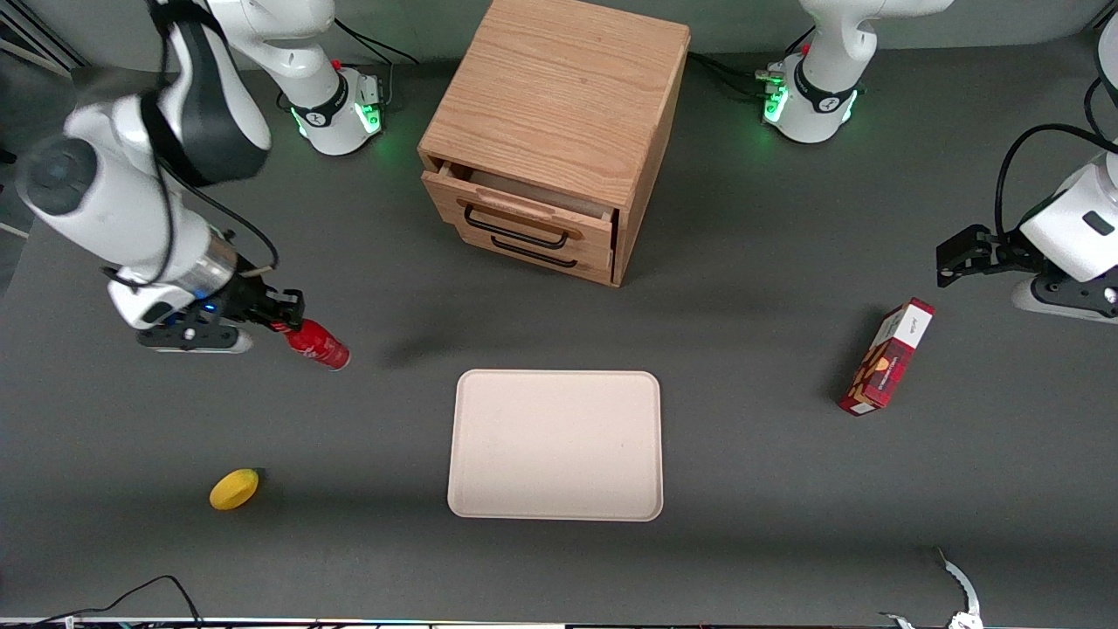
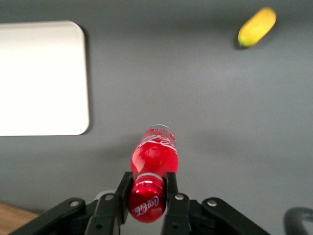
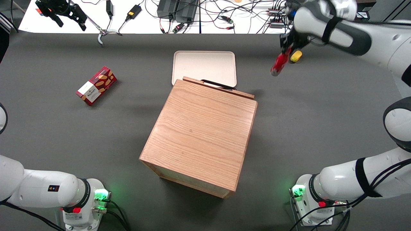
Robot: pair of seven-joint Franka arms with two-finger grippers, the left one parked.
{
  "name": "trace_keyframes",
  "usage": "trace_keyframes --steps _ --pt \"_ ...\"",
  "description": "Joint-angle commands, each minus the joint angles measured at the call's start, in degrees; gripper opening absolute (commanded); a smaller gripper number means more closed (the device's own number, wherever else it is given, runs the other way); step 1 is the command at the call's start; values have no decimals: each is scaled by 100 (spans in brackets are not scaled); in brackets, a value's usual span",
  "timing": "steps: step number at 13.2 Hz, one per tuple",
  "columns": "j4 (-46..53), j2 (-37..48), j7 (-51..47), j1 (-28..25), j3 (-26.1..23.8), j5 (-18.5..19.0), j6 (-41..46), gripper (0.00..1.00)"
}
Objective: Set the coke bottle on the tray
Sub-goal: 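Close the right gripper on the bottle and lift it, then carry the bottle toward the cream tray and stand it upright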
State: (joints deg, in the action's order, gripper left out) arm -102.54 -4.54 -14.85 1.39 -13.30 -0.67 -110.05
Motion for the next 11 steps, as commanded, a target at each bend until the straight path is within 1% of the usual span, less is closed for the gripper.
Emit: trace_keyframes --steps 1,2,3,5,7,8,10,11 --pt "2520 -1229 -473 -191 -164 128 1490 0" --pt "3416 -1747 -858 -374 -208 216 2078 0" --pt "4104 -2205 -1192 -550 -339 312 2337 0" --pt "4715 -2874 -1939 -797 -611 444 2217 0" --pt "4928 -3420 -2486 -1192 -630 935 1534 0" --pt "4928 -3675 -2749 -1272 -630 1059 1156 0" --pt "4928 -4115 -3119 -1395 -613 1165 488 0" --pt "4919 -4299 -3303 -1465 -612 1444 241 0"
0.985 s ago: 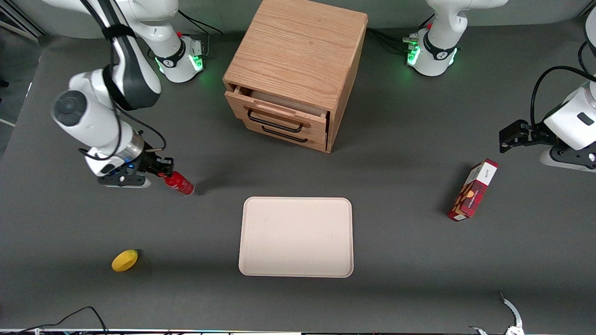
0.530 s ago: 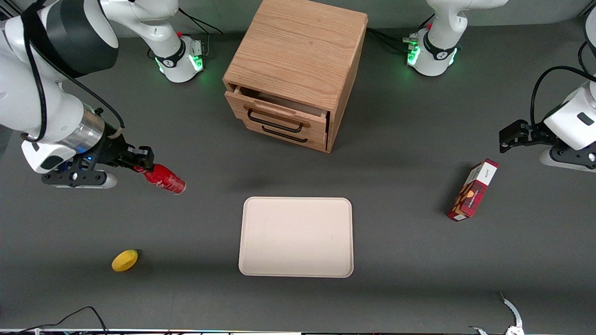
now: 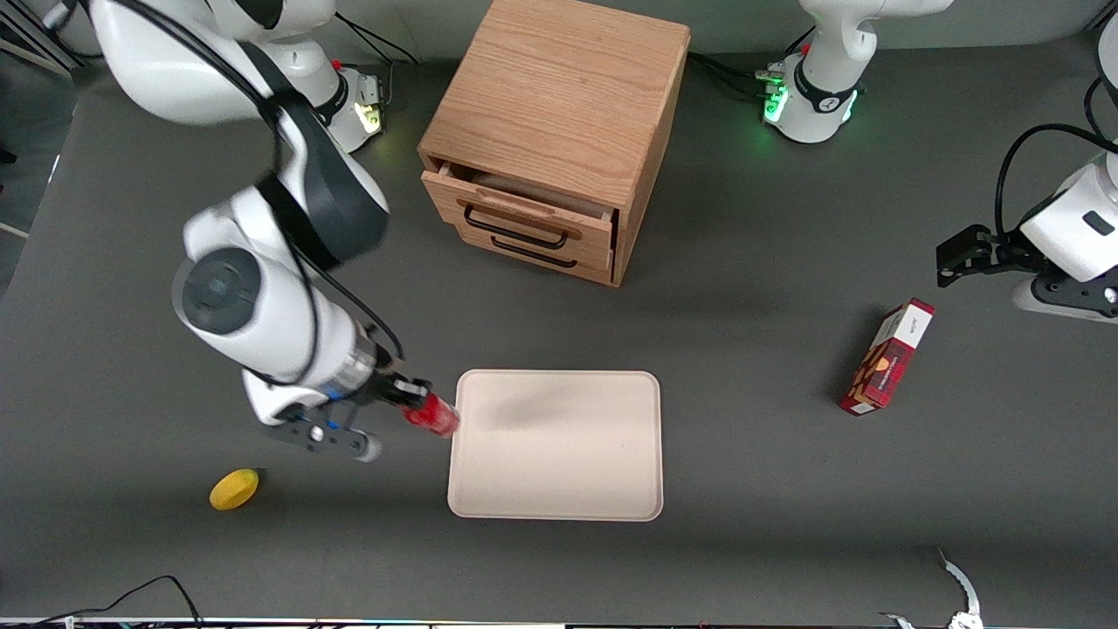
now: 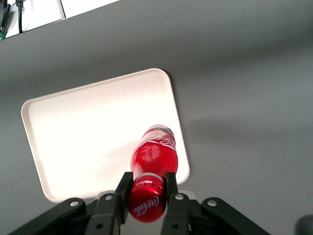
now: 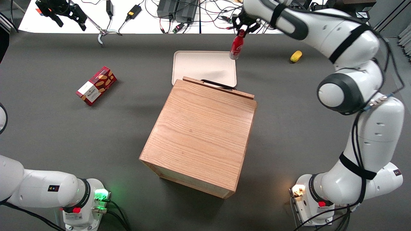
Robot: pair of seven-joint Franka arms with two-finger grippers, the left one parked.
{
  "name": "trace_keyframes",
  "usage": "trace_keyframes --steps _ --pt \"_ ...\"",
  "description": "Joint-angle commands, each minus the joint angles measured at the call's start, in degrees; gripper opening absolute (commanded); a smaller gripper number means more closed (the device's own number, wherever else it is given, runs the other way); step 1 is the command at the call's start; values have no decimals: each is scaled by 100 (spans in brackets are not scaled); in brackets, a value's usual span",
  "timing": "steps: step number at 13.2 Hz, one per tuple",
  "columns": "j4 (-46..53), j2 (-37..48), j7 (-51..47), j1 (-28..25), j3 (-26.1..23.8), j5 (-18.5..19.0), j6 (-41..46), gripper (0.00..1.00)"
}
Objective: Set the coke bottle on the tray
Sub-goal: 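Carry the bottle toward the cream tray and stand it upright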
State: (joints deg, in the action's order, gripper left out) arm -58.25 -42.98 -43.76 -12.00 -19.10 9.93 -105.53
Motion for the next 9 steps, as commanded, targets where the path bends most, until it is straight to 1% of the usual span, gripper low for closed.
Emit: trace_keyframes --steps 1,2,4,6,8,9 --pt "490 -640 -727 -145 -50 717 -422 0" --pt "481 -755 -817 -197 -76 842 -546 0" --pt "473 -913 -931 -215 -77 879 -722 0" --pt "464 -1063 -1169 -294 -77 1097 -881 0" --pt "455 -1081 -1169 -294 -77 1125 -890 0" --pt "446 -1099 -1169 -286 -85 1116 -951 34"
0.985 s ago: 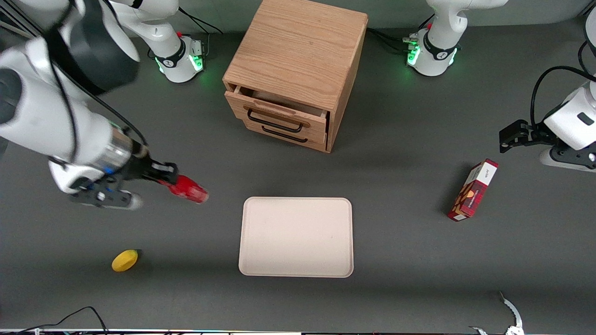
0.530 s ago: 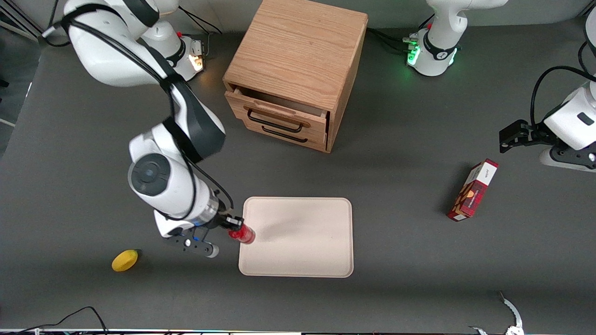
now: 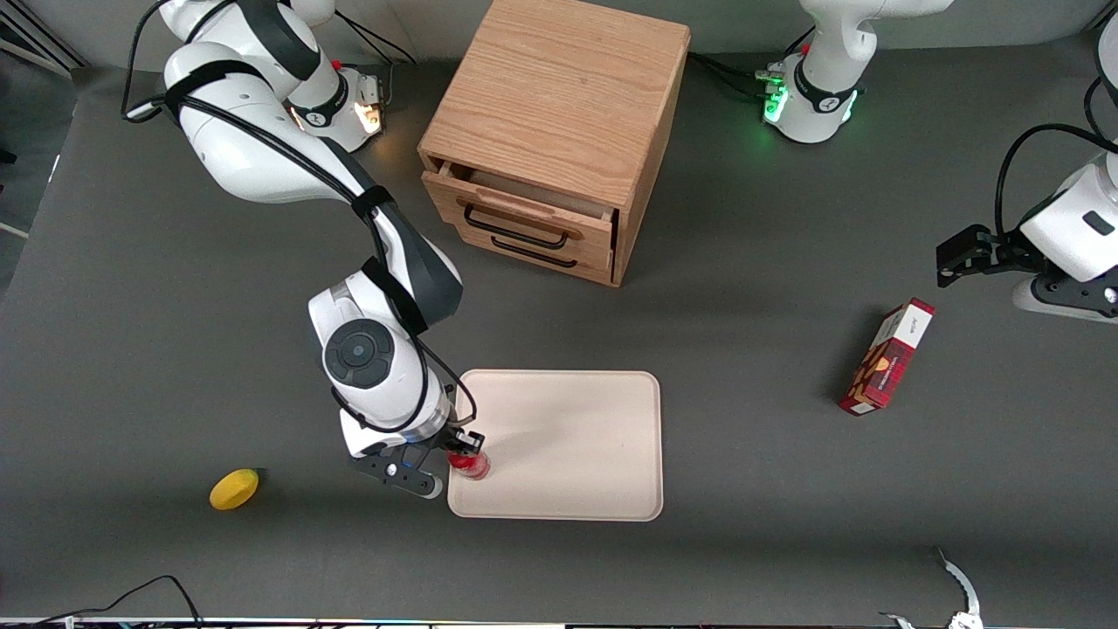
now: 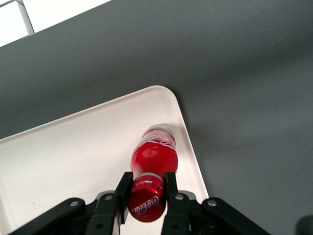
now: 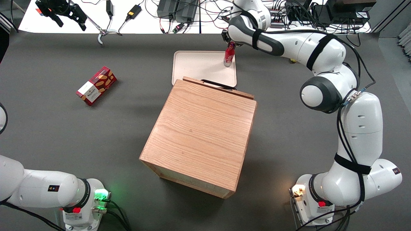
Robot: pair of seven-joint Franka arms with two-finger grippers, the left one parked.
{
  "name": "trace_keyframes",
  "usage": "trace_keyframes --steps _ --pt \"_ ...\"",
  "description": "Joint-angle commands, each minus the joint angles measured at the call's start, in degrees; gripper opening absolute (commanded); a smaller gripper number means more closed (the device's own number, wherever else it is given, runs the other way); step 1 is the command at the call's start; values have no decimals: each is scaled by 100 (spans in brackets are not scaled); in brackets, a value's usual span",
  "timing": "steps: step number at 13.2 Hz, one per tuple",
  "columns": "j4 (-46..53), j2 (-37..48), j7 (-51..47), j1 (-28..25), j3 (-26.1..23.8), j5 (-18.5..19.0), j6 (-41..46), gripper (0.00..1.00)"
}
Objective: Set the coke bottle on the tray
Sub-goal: 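Open the right gripper and raise it away from the bottle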
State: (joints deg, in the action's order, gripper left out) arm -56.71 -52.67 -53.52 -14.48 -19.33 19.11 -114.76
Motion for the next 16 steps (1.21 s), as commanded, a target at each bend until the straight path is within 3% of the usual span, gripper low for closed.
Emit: trace_keyframes --steps 1,3,5,8,11,12,13,16 --pt "283 -121 -194 -46 -71 207 -72 54" --pt "283 -112 -159 -38 -71 216 -73 98" --pt "283 36 -54 32 -176 452 145 100" --pt "257 834 377 322 -641 444 1119 100" --pt "-618 2291 946 1119 -1160 383 2044 100" --pt "-1240 2905 1297 1497 -1231 165 2124 100" --pt "-1820 3512 1683 1831 -1145 -350 2098 100" --pt "-3061 5034 3010 1984 -23 -1468 2186 100"
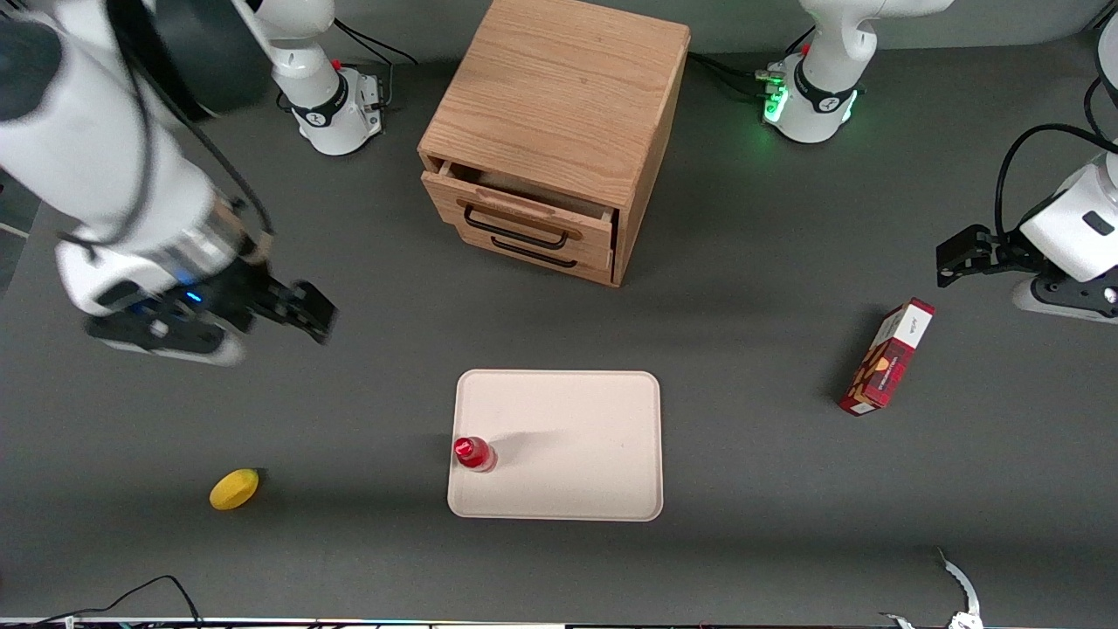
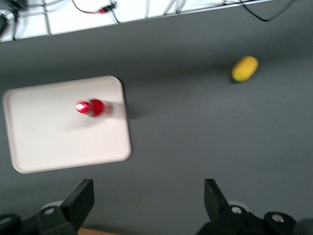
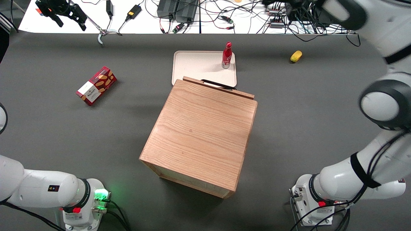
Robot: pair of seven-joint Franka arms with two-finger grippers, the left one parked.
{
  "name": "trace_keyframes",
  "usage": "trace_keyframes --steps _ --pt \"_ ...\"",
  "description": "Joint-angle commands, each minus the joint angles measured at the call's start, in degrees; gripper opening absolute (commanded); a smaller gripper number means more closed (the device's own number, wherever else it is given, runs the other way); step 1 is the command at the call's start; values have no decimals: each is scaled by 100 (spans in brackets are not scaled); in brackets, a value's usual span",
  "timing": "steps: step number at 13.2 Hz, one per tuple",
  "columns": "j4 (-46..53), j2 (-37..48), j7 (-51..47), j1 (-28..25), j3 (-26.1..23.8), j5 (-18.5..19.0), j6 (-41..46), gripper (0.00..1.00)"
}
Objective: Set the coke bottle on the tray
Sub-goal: 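Open the right gripper and raise it away from the bottle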
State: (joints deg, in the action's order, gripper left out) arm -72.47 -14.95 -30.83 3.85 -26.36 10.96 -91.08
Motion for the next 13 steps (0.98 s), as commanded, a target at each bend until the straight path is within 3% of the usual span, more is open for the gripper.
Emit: trace_keyframes --steps 1,3,8,13 --pt "-1881 1684 1302 160 1068 -1022 -165 100" --pt "-2733 2371 1973 151 1720 -1463 -199 100" --pt "-3861 3015 2116 125 1767 -1456 -419 100" --pt "-3398 2770 2037 28 1819 -1368 37 100"
